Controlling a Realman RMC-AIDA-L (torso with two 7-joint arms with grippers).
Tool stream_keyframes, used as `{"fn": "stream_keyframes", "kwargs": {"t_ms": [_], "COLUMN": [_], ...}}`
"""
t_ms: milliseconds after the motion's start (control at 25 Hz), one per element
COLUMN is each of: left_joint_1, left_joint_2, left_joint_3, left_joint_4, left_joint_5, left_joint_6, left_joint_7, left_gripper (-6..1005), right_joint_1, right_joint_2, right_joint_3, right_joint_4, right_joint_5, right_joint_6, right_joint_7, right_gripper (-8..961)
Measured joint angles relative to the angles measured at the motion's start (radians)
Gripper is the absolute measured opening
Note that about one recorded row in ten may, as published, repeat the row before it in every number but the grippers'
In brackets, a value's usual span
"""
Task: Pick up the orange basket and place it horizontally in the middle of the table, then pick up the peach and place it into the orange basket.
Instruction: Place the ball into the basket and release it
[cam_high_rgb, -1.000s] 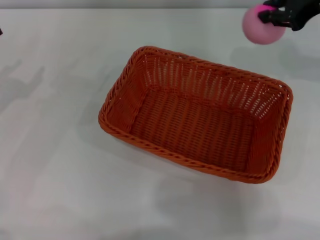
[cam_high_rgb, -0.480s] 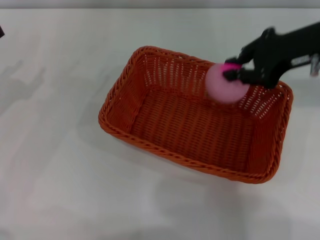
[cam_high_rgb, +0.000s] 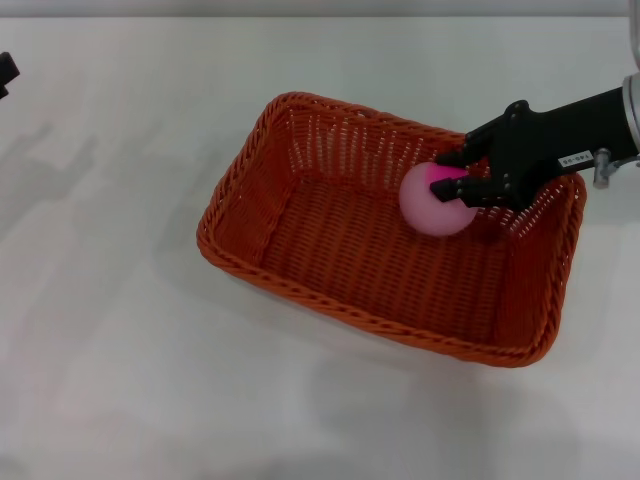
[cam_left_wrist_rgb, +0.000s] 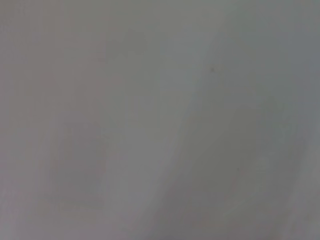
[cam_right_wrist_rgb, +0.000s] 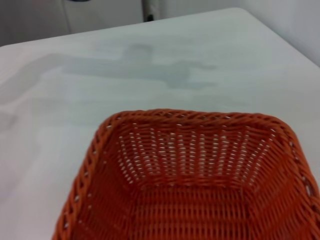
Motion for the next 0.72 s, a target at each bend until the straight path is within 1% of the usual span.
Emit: {"fn": "stream_keyframes", "kwargs": {"t_ms": [200,400,480,600,720], "left_joint_1": [-0.003,0.000,0.002,0.005,0.006], "left_joint_2": [0.001,0.000,0.000,0.000,0.000], "left_joint_3": [0.000,0.002,0.002,0.001,-0.001], "left_joint_4": [0.005,0.006,0.006,0.006,0.006], "left_joint_5": [0.000,-0.031,-0.037,-0.043,-0.047], "left_joint_6": [0.000,0.000,0.000,0.000,0.000], "left_joint_7": [0.001,0.019,0.025,0.031,0.059], "left_gripper": [703,703,703,703,702], "right_joint_1": [0.001,0.000,-0.005,-0.022,-0.057], "right_joint_2": [0.000,-0.001,-0.003,-0.005,-0.005], "right_joint_3": [-0.005,-0.007,0.007,0.064,0.171], "right_joint_4": [0.039,0.045,0.032,0.001,-0.047], "right_joint_5": [0.002,0.006,0.022,0.051,0.097], "right_joint_6": [-0.037,-0.045,-0.039,-0.017,0.010], "right_joint_7": [-0.004,-0.011,-0.017,-0.037,-0.062], "right_gripper": [264,458,557,706,834]}}
